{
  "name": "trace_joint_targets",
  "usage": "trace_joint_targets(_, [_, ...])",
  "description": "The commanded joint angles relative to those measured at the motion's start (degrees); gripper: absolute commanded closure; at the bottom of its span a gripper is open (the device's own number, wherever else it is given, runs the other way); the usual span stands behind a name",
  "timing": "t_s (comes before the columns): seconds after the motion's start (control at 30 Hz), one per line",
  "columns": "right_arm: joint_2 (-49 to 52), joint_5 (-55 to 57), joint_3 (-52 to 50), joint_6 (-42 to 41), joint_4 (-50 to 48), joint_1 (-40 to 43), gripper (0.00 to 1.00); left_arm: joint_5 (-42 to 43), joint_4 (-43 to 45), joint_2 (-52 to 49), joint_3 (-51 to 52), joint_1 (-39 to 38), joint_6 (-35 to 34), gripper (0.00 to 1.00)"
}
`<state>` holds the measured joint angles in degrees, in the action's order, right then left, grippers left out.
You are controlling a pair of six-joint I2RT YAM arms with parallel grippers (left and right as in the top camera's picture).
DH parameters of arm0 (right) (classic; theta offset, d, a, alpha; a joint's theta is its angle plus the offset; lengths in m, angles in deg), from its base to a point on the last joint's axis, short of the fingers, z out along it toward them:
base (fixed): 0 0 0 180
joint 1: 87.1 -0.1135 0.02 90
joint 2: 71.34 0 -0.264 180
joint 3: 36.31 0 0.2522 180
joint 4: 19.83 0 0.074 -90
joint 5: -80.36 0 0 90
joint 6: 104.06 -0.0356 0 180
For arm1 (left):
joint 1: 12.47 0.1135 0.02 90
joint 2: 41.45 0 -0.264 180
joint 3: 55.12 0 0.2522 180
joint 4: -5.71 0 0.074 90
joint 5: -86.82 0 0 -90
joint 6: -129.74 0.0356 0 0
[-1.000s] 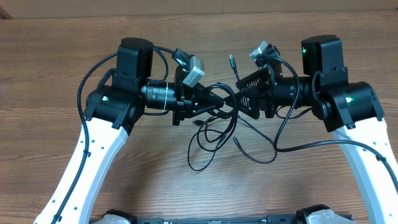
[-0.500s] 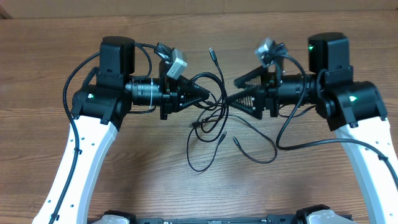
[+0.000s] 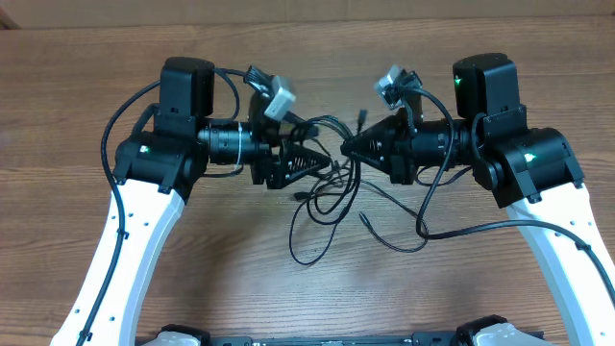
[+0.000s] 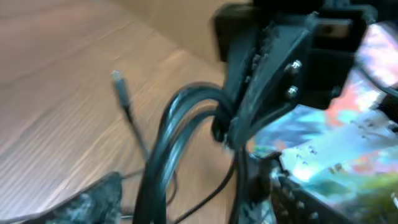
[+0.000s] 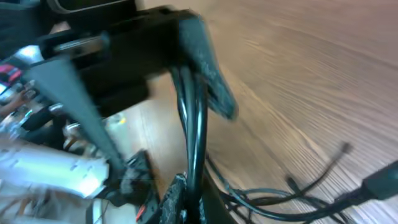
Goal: Untangle cables
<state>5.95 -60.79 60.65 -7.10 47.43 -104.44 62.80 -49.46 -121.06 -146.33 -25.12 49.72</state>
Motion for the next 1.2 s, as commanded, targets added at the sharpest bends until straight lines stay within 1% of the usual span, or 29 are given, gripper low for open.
trace_joint_targets(0.0, [-0.8,14.0,2.4,-10.7,-0.1,-0.3,0.96,-14.2,-3.1,1.8,-0.8,2.7,-8.4,0.13])
trace_joint_targets(0.03, [-0.8,16.3,3.5,-12.3,0.1,-0.3,0.96,-16.8,-3.9,2.2,-0.8,3.0,-9.3,0.11])
trace_joint_targets(0.1, [-0.8,21.6,6.0,-15.4,0.8,-0.3,0.96,-27.6,-6.5,4.4,-0.8,3.4,-12.5,0.06])
trace_joint_targets(0.17, [-0.8,24.5,7.8,-17.1,1.2,-0.3,0.96,-32.8,-7.3,6.3,-0.8,3.4,-14.8,0.05])
trace_joint_targets(0.23, [-0.8,25.9,10.1,-20.0,1.2,-0.3,0.96,-35.9,-7.5,9.0,-0.8,3.4,-16.5,0.04])
trace_joint_targets(0.33, [-0.8,26.1,12.3,-22.3,1.5,-0.3,0.96,-35.9,-7.6,11.8,-0.8,3.2,-16.4,0.04])
trace_joint_targets(0.37, [-0.8,26.1,12.9,-22.7,2.0,-0.3,0.95,-35.9,-8.0,12.6,-0.8,3.2,-16.4,0.03])
trace_joint_targets(0.43, [-0.8,26.0,13.5,-23.5,3.2,-0.3,0.9,-35.8,-8.5,13.5,-0.8,3.2,-16.4,0.03])
trace_joint_targets(0.5, [-0.8,26.1,14.0,-23.4,5.2,-0.7,0.79,-34.6,-9.0,13.8,-0.8,3.2,-16.4,0.03])
trace_joint_targets(0.53, [-0.8,26.1,14.3,-23.1,6.4,-1.0,0.77,-33.3,-9.0,13.9,-0.8,3.2,-16.4,0.03])
trace_joint_targets(0.63, [-0.8,26.6,14.4,-21.7,9.0,-1.0,0.76,-32.9,-9.2,13.9,-0.8,3.2,-16.4,0.03])
trace_joint_targets(0.73, [-0.7,32.0,14.4,-21.5,13.3,-1.0,0.68,-33.0,-10.6,13.8,-0.8,3.2,-16.4,0.03])
trace_joint_targets(0.77, [-0.7,34.8,14.4,-21.5,15.2,-1.0,0.55,-33.2,-11.1,13.8,-0.8,3.2,-16.4,0.03])
trace_joint_targets(0.8, [-0.3,36.6,14.3,-21.5,17.1,-1.0,0.47,-33.7,-11.7,13.8,-0.8,3.2,-16.4,0.03])
trace_joint_targets(0.83, [0.1,37.3,14.3,-21.2,18.8,-1.0,0.43,-35.2,-12.2,13.8,-0.8,3.2,-16.5,0.03])
trace_joint_targets(0.87, [1.0,37.2,14.3,-18.3,20.9,-1.0,0.39,-37.3,-12.9,13.8,-0.8,3.2,-17.0,0.02])
trace_joint_targets(0.97, [3.8,37.2,14.3,-15.0,23.6,-1.0,0.34,-41.2,-13.9,13.8,-0.8,3.2,-20.8,0.0])
trace_joint_targets(1.07, [8.3,37.1,14.3,-13.9,24.4,-1.0,0.33,-41.6,-14.1,13.7,-0.8,3.2,-21.2,0.0])
trace_joint_targets(1.1, [11.6,36.5,14.3,-11.7,24.3,-1.0,0.33,-41.7,-14.2,13.7,-0.8,3.2,-21.2,0.0])
trace_joint_targets(1.17, [14.4,35.6,14.3,-10.7,24.4,-1.0,0.33,-42.7,-14.3,13.7,-0.8,3.3,-21.1,0.0])
